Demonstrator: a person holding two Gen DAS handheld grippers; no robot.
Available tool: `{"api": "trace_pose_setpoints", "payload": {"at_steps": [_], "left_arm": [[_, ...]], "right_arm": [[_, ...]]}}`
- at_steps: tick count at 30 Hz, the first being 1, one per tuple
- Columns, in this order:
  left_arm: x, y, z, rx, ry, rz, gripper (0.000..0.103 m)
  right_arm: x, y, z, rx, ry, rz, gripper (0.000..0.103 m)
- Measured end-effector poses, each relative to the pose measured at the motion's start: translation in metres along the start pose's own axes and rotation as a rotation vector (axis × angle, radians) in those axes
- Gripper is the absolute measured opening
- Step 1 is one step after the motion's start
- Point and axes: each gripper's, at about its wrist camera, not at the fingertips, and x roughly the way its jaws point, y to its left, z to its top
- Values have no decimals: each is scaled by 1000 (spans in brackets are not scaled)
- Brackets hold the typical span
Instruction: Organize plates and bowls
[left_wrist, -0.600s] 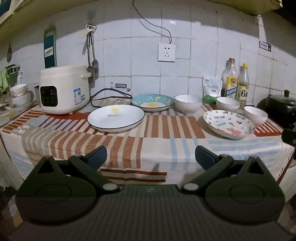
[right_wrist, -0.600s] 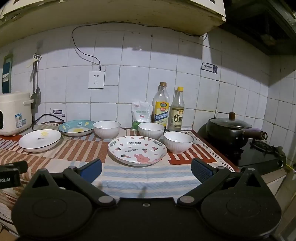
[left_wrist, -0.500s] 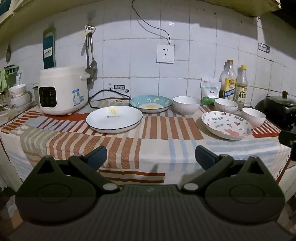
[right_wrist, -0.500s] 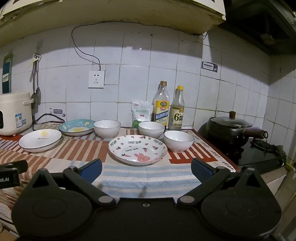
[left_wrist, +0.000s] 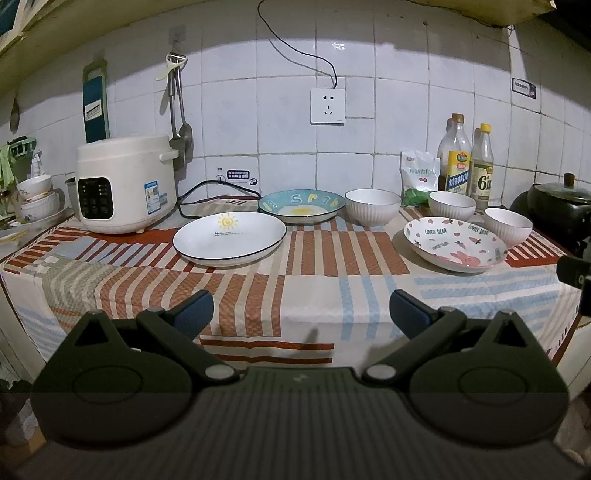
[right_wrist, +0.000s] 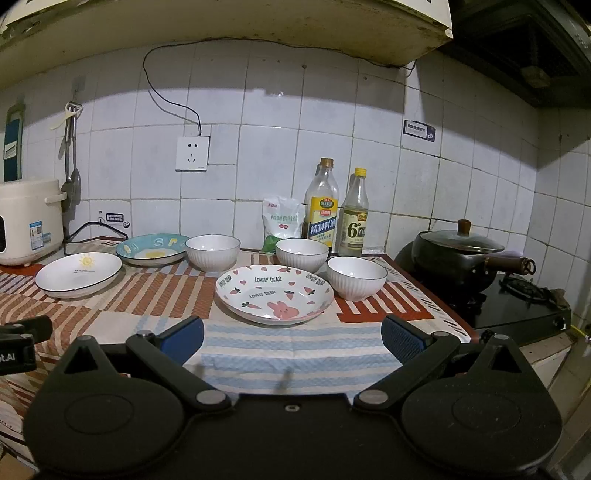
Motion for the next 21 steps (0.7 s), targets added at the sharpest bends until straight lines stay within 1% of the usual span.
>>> {"api": "trace_pose_setpoints", "payload": {"at_steps": [2,5,10,11,14,21], "left_arm": [[0,0,6,18,-9,-3,103],[-3,0,7,31,-21,-10,103],[-7,1,7,17,-21,-22,103],[-8,-1,6,22,-38,-17,103],[-8,-1,4,26,-53,-17,103],[-9,2,5,8,-10,-33,103]], "right_arm": [[0,0,0,-1,-2,-2,103],[-4,-1,0,-5,-13,-2,103],[-13,-2,1,-8,-44,3,103],[-14,-2,1,-8,-44,1,103],[-16,-4,0,-6,-46,-1,103],[-17,-6,0,-5,-50,0,103]]}}
